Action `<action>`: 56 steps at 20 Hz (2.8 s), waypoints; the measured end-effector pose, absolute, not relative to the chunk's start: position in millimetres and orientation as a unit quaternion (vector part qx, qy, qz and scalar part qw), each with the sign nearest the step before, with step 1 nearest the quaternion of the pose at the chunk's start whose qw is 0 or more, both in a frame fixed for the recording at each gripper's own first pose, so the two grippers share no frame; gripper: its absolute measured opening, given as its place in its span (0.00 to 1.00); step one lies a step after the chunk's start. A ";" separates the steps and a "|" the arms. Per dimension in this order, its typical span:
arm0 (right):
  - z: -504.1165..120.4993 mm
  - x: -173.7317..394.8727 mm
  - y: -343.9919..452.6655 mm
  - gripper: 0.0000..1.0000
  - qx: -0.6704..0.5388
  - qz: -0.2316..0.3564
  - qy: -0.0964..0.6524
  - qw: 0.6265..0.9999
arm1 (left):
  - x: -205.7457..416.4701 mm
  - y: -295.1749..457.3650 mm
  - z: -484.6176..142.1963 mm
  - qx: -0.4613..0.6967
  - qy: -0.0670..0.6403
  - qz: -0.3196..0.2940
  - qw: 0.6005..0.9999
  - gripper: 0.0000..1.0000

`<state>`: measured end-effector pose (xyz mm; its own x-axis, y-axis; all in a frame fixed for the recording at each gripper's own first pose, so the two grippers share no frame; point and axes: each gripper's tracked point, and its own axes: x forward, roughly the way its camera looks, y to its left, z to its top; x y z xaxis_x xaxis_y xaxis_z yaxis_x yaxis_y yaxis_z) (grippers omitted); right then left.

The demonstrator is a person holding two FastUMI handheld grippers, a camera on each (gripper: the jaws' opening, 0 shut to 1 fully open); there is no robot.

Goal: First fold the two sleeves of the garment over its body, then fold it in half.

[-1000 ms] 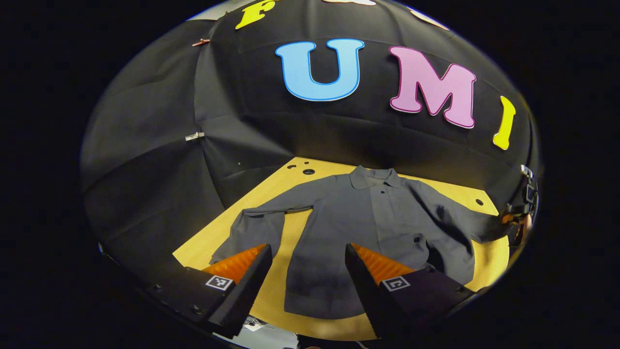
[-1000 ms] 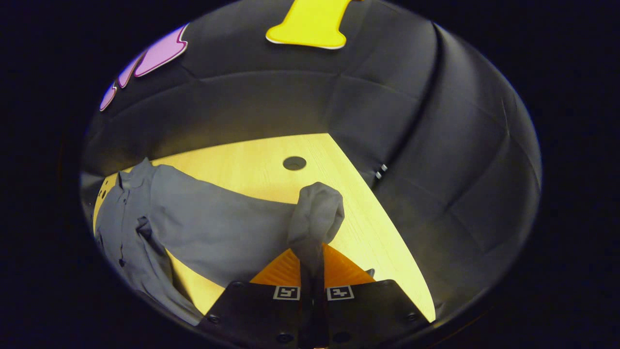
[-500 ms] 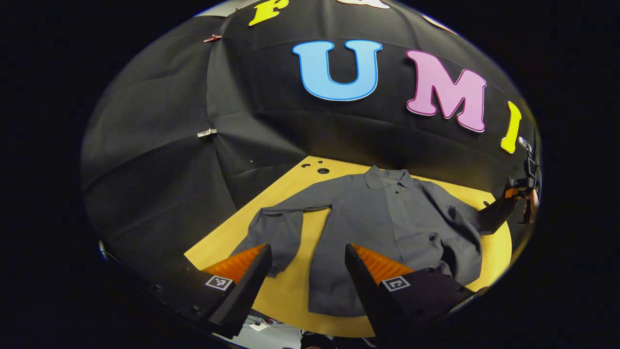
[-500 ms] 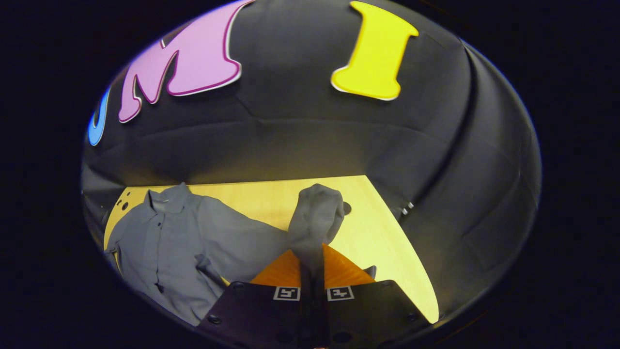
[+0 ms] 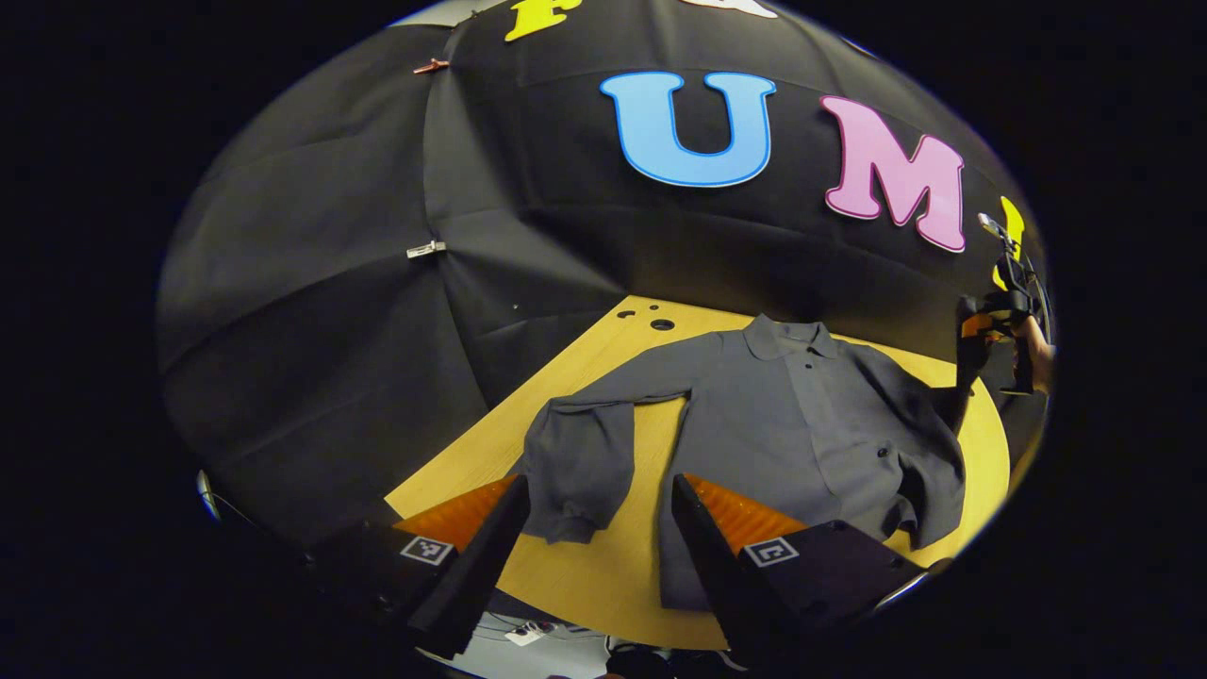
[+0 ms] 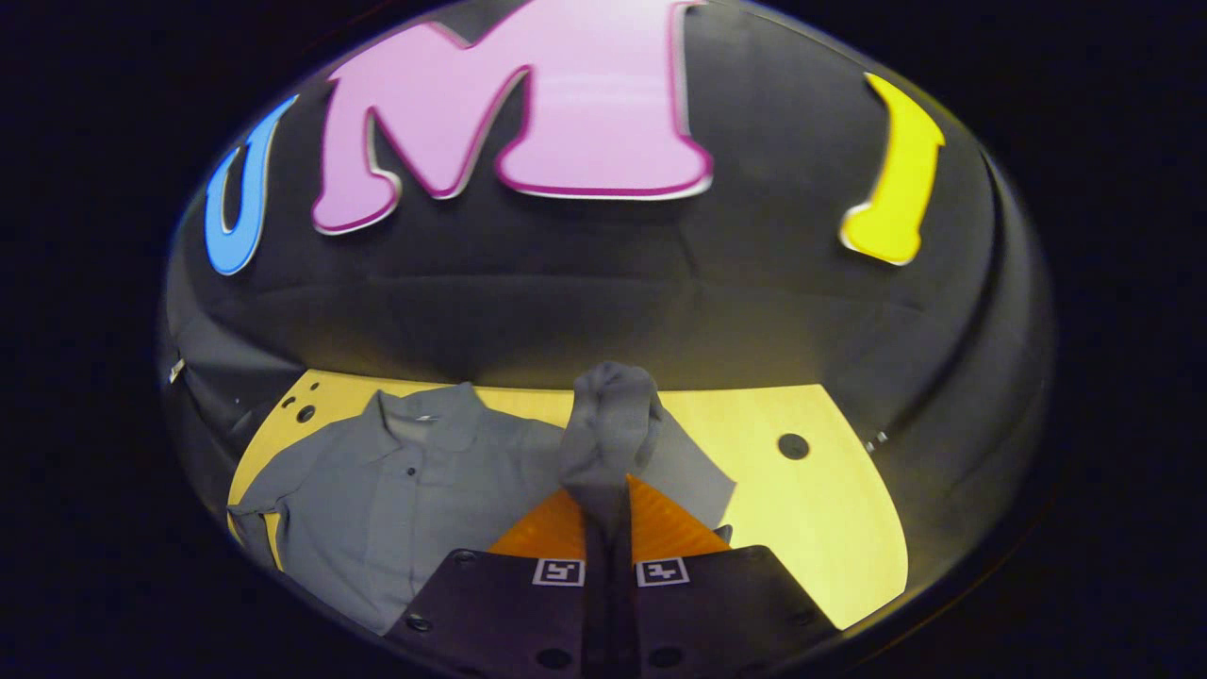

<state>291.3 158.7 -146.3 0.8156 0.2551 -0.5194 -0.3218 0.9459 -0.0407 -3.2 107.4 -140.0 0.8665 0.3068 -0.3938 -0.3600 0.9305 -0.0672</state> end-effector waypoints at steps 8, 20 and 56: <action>-146.7 255.6 342.1 0.05 -0.144 0.285 0.244 0.916 | -4.4 144.1 -161.6 -0.103 0.205 0.200 0.952 0.96; -265.3 166.9 529.5 0.06 -0.214 0.408 0.286 0.840 | -18.2 178.8 -187.7 -0.109 0.236 0.230 0.938 0.96; -99.2 22.8 124.6 0.98 -0.101 0.191 0.257 0.942 | 68.4 195.6 -303.1 -0.092 0.330 0.166 0.925 0.79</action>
<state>22.8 124.6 -99.2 0.7945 0.3079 -0.5234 -0.4117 0.9067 -0.0915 68.4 195.6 -303.1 0.7268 0.2452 -0.6416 -0.3672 0.9281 -0.0613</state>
